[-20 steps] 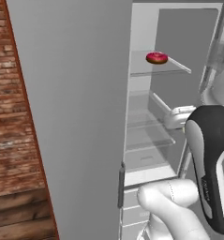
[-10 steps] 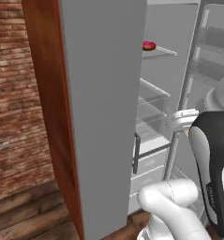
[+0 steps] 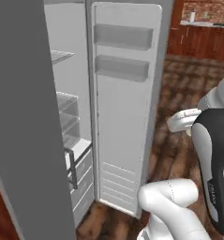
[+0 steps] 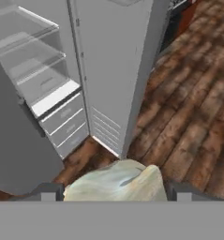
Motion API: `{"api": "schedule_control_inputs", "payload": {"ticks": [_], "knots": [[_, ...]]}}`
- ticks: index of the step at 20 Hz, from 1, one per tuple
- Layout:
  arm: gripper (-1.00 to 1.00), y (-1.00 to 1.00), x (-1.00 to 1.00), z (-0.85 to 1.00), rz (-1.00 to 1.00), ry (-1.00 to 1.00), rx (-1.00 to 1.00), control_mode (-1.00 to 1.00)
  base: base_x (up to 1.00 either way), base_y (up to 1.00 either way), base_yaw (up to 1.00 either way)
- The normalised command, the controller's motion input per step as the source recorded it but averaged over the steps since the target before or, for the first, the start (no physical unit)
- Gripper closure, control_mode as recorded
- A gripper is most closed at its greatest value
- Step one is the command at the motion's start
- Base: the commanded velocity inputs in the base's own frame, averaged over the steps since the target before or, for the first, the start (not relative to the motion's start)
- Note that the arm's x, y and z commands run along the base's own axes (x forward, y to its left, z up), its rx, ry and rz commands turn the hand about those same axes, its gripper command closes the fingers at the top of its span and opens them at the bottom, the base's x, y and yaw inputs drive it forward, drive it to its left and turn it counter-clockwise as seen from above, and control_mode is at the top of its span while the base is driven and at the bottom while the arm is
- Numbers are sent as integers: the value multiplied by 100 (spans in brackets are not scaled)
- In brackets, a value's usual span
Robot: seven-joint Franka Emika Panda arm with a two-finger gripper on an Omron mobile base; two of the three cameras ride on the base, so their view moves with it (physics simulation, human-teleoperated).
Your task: Retrieve the bottle and the shaker from the cabinet and place them next to the mixing bowl on the counter. Then add garlic from the fridge to the mixing bowl.
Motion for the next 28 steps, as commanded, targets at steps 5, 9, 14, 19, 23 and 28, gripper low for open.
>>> {"api": "schedule_control_inputs", "payload": {"ticks": [5,9,14,19,23,28], "knots": [[100,0,0,0,0,0,0,100,-50,6,-94],[100,0,0,0,0,0,0,100,-55,1,-90],[100,0,0,0,0,0,0,100,-7,-4,-65],[100,0,0,0,0,0,0,100,76,-11,-18],[100,0,0,0,0,0,0,100,100,-26,4],[100,0,0,0,0,0,0,100,100,-61,15]]}}
